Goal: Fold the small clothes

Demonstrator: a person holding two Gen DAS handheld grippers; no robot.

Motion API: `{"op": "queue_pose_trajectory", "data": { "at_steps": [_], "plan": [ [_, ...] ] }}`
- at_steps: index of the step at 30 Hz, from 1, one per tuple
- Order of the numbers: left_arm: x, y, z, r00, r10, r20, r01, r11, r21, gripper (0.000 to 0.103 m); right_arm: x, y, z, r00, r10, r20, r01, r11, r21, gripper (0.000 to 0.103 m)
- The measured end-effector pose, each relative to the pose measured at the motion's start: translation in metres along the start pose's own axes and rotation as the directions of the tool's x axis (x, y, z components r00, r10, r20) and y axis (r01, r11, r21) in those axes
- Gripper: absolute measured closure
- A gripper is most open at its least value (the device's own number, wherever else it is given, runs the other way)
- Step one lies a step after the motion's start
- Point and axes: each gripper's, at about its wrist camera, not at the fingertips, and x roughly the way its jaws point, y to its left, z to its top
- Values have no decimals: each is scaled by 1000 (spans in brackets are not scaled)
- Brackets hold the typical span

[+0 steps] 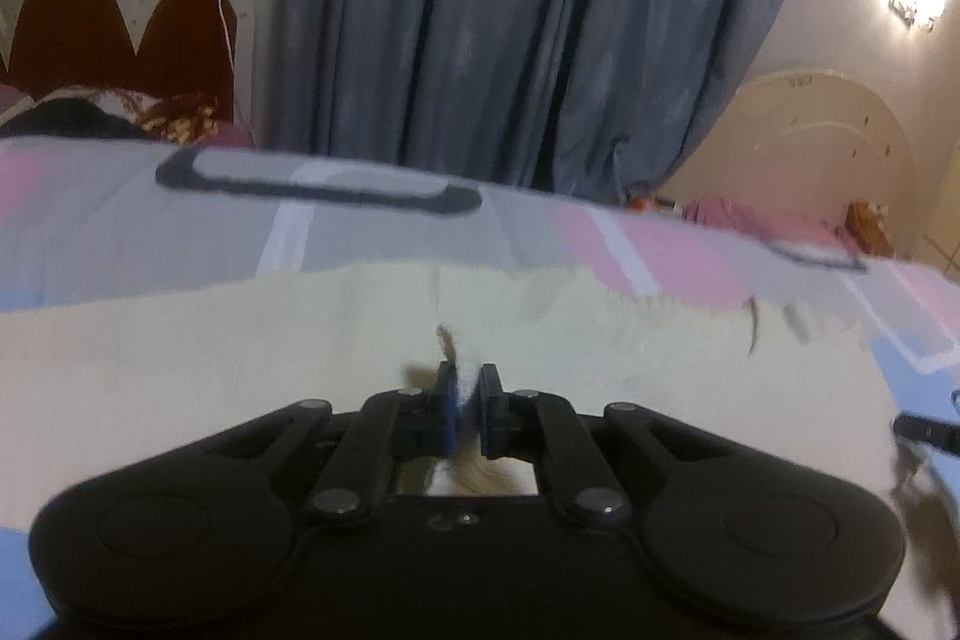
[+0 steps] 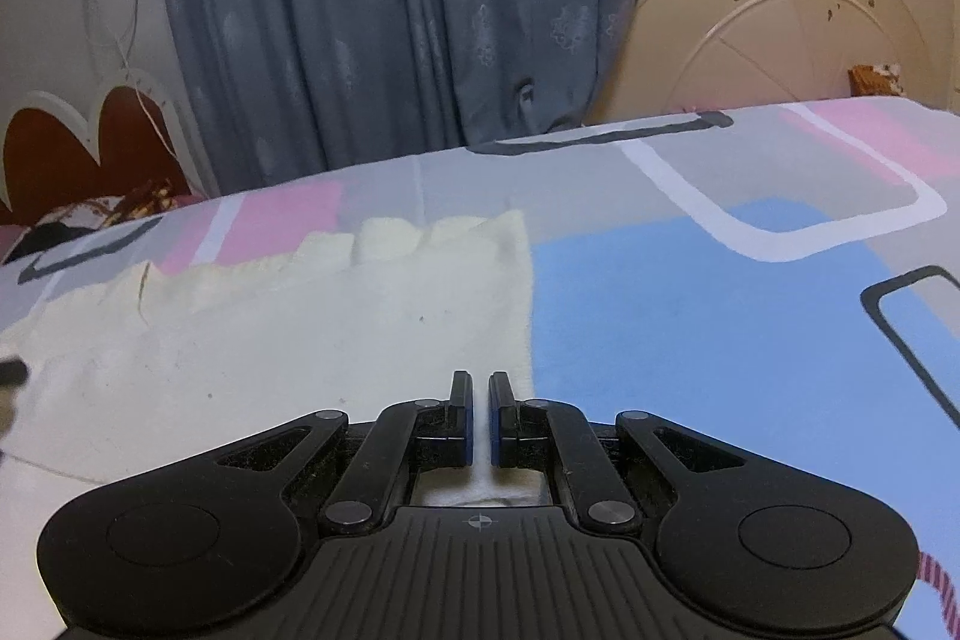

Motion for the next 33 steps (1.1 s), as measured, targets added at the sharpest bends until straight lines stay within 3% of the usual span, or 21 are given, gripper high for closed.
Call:
{"op": "queue_pose_trajectory", "data": {
  "at_steps": [6,11,13,14,16,18,20,22,23,25,28,30,33],
  "plan": [
    [20,7,-10,997,41,-62,-41,999,10,97,1,-2,-9,1000,-6,-25,6,1000,-14,99],
    [5,-1,-5,999,52,6,-52,996,69,97,-5,-3,-4,1000,4,-15,-5,1000,-19,99],
    [18,-1,-8,996,65,-68,-60,995,81,97,-6,-4,-4,1000,11,-5,-11,1000,-20,99],
    [20,-1,-10,995,63,-79,-56,995,88,95,-1,-5,-6,999,4,-39,-5,1000,-18,99],
    [10,-3,-9,995,85,-51,-80,992,97,76,0,-3,-8,999,-2,-42,1,1000,-30,99],
    [-15,-4,-10,994,96,48,-100,991,86,39,-9,-2,-5,1000,5,-23,-5,1000,-23,99],
    [-34,-10,-13,992,72,102,-79,995,66,45,-17,2,-4,1000,21,0,-21,1000,-16,99],
    [-39,-24,-18,994,25,103,-34,995,92,45,-16,9,-8,999,44,-21,-44,999,-25,99],
    [-33,-29,-20,998,2,62,-8,996,93,43,-11,14,-13,998,44,-50,-46,998,-38,99],
    [-2,-32,-25,991,-53,-127,62,995,75,31,-8,25,-19,998,18,-52,-23,996,-82,99],
    [-14,-28,-28,997,-26,-76,33,995,91,34,-19,29,-16,998,54,-39,-56,998,-36,99],
    [-38,-12,-27,1000,-9,-5,9,999,50,26,-30,34,-17,998,62,-18,-63,997,-47,99],
    [-76,35,-31,996,80,41,-79,996,-43,30,-38,37,-23,997,76,-24,-76,997,-32,99]
  ]
}}
